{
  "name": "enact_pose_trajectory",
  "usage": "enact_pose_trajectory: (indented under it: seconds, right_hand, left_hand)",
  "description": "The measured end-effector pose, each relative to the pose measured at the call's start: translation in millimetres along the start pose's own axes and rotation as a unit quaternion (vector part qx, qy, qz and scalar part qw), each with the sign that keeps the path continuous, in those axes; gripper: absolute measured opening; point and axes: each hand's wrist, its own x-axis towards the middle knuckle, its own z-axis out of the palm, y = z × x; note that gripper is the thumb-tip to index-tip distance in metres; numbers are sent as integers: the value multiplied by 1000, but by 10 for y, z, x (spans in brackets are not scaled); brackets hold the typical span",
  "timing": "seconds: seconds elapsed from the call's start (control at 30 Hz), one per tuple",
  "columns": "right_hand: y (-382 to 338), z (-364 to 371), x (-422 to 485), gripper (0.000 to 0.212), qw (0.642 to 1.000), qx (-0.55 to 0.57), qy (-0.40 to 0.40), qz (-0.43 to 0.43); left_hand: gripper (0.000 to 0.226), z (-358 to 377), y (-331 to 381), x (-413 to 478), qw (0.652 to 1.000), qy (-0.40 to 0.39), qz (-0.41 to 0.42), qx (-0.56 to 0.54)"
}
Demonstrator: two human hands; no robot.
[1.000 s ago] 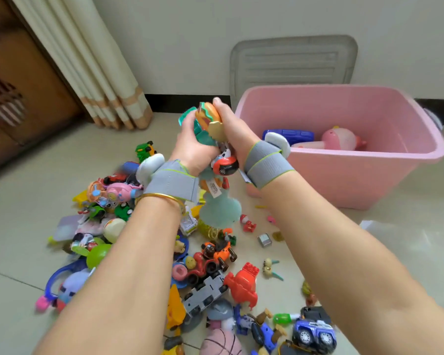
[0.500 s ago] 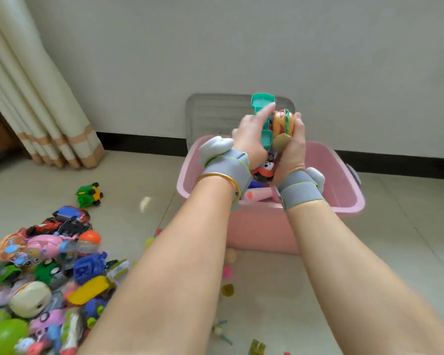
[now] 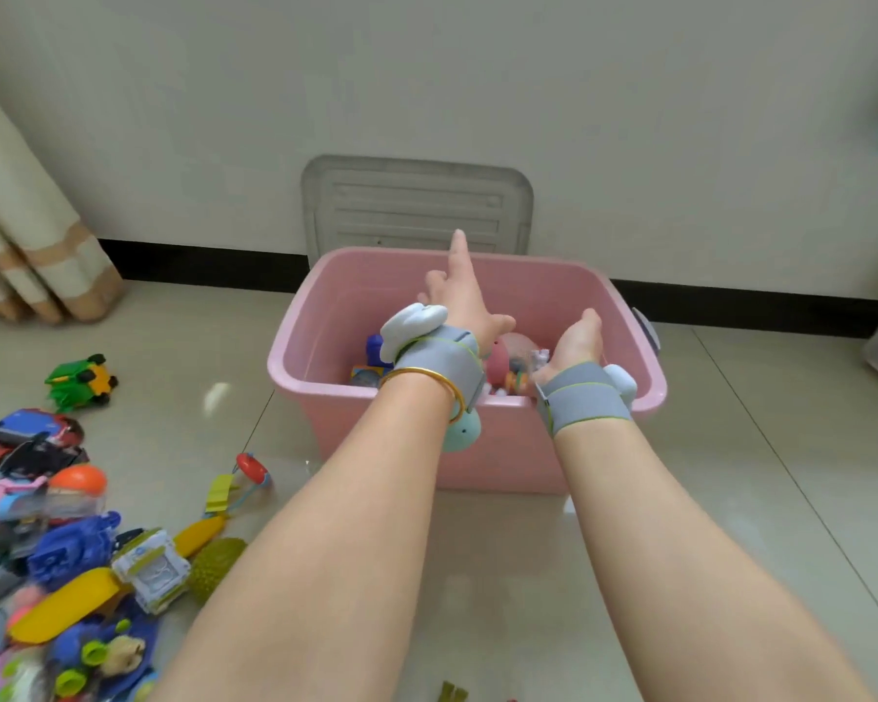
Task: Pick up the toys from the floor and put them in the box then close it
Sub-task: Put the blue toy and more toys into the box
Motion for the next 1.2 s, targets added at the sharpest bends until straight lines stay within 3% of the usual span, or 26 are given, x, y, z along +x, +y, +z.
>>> enact_pose_trajectory:
  seconds: [0.1, 0.2, 0.33, 0.4, 0.43, 0.57, 0.67, 0.73, 0.8, 0.87, 1.0, 1.1, 1.2]
  right_hand:
    - [-70, 23, -157, 42, 995, -83, -42, -23]
    - [-73, 15, -339, 32, 971, -184, -153, -23]
    - [50, 51, -608, 19, 878, -316, -360, -4]
    - [128, 63, -607, 33, 833, -388, -390, -67]
    - [156, 68, -584, 36, 828, -404, -376, -103]
    - [35, 70, -338, 8, 887, -342, -216, -224]
    - [-209, 68, -179, 16, 872, -378, -42, -308]
    - [-329, 57, -181, 21, 868, -368, 20, -332]
    - [-387, 95, -187, 24, 872, -324, 31, -367]
    - [-401, 126, -197, 35, 860, -357, 22, -364]
    - [-251, -13, -197, 67, 800, -558, 40, -217]
    - [-180, -116, -225, 55, 786, -578, 59, -212]
    - [-132, -192, -285, 47, 789, -551, 15, -270]
  left_hand:
    - [78, -100, -41, -30, 994, 30, 13, -106]
    - [67, -223, -78, -65, 956, 89, 6, -281]
    - [60, -369, -54, -102, 871, 133, -27, -472]
    - [59, -387, -34, -116, 850, 130, -25, -510]
    - [59, -389, -22, -133, 849, 121, -21, -514]
    - [56, -372, -37, -179, 895, 89, 11, -436]
    - [49, -381, -116, -217, 923, 86, 12, -376]
    - [41, -384, -177, -281, 926, 62, 7, -373]
    - [31, -374, -255, -345, 929, 25, 4, -370]
    - [24, -371, -321, -404, 935, -16, -5, -353]
    - [18, -349, -414, -557, 947, -99, -28, -305]
    - [12, -356, -453, -655, 939, -150, -61, -302]
    - [8, -309, -569, -816, 932, -207, -75, -289]
